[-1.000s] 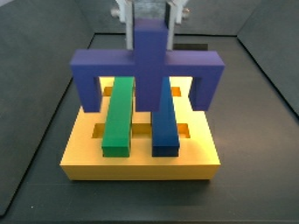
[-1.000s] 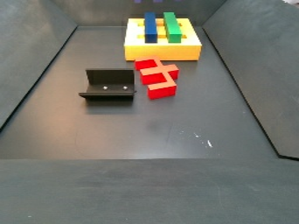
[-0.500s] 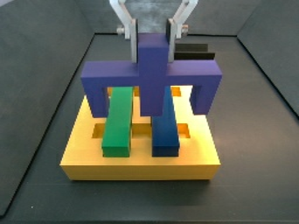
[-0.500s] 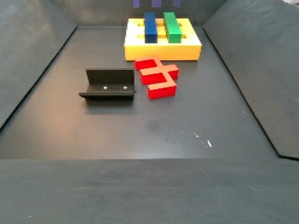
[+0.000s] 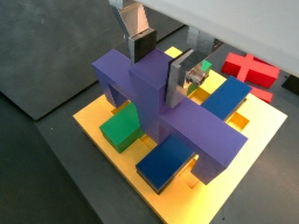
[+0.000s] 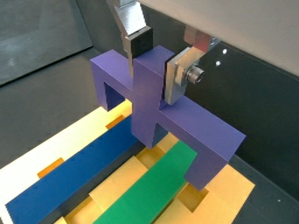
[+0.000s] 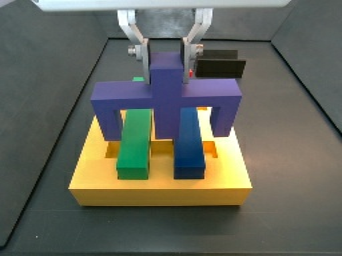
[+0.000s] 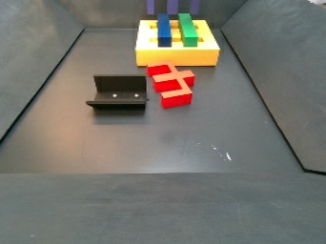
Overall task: Pick up the purple object. Move up. Place the purple object on the fixture. Regrasp the purple object. Move to above the board. Insert the purple object.
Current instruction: Insert the purple object.
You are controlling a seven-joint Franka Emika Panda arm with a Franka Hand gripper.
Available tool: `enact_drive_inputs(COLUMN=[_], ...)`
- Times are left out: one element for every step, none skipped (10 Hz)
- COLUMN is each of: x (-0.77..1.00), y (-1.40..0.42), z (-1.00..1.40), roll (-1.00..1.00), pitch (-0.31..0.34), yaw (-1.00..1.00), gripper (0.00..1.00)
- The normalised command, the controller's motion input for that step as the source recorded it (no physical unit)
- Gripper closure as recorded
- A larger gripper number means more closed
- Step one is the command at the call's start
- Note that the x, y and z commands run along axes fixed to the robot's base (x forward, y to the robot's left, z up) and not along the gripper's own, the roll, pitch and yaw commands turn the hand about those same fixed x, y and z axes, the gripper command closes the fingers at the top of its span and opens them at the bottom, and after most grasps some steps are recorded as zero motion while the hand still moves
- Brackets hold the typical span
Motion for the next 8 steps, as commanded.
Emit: enact_drive_inputs(x=[-0.01, -0.06, -0.03, 0.00, -0.04, -0.07, 0.00, 0.00], y=[0.07, 0.09, 0.11, 0.08, 0.07, 0.00, -0.06, -0.06], z=[-0.22, -0.20, -0.20, -0.26, -0.19, -0.01, 0.00, 0.11], roll=[0.00, 0.00, 0.02, 0.04, 0.05, 0.05, 0.00, 0.02], pitch=[-0.120, -0.116, -0.097, -0.094, -0.084, -0.056, -0.036, 0.000], yaw=[0.00, 0.00, 0.00, 0.00, 0.00, 0.00, 0.00, 0.00], gripper=[1.00, 1.00, 1.00, 1.00, 1.00, 1.00, 1.00, 1.00])
